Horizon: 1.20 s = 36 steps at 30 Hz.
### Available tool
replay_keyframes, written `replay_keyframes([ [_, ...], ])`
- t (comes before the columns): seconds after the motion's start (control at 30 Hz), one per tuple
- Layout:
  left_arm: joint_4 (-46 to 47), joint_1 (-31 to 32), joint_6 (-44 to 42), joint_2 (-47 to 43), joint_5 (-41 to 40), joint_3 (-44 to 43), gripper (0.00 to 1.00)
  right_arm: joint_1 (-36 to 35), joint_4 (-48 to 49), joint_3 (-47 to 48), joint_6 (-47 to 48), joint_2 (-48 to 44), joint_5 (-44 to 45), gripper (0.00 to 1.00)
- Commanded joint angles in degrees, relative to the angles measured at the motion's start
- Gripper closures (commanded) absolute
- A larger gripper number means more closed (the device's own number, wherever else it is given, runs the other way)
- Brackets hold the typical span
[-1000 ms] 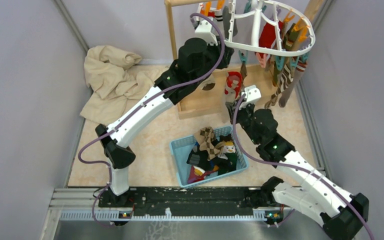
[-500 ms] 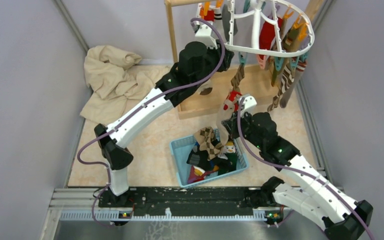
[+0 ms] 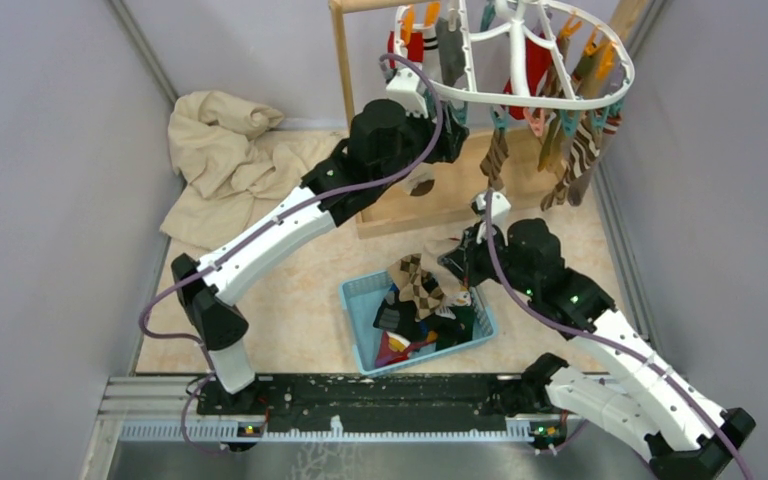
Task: Remove the socks clipped to the hanger
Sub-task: Place the sock in the bin.
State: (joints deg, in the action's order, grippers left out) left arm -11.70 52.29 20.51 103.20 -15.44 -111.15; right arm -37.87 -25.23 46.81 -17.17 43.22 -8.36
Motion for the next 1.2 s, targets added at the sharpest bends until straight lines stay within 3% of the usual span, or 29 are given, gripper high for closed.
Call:
replay_keyframes([
  [0.0, 2.22, -0.09, -1.22, -5.31, 1.26, 3.17, 0.29, -0.84, -4.38, 5.99, -0.34, -1.78, -4.22, 1.0],
  [0.33, 4.34, -0.09, -2.45, -12.32, 2.91, 11.86, 0.27, -0.92, -7.36, 5.22, -1.48, -2.9, -10.33, 1.0],
  [0.5, 6.21, 0.0, -2.89, -15.98, 3.57, 17.02, 0.27, -1.31, -1.62, 0.62, -3.67, -1.17, -7.83, 1.0],
  [0.8, 6.73, 0.0, -4.05, -20.74, 3.1, 22.67, 0.26, -2.34, 9.42, -4.96, -2.87, 10.58, -6.25, 1.0],
  [0.93, 6.87, 0.0, -4.34, -22.5, 2.17, 25.19, 0.26, -5.56, 11.44, -6.55, -3.12, 14.86, -6.71, 1.0],
  [1.17, 6.85, -0.09, -4.78, -23.44, 1.35, 26.78, 0.25, -17.27, 12.09, -8.4, -4.16, 18.89, -6.92, 1.0],
])
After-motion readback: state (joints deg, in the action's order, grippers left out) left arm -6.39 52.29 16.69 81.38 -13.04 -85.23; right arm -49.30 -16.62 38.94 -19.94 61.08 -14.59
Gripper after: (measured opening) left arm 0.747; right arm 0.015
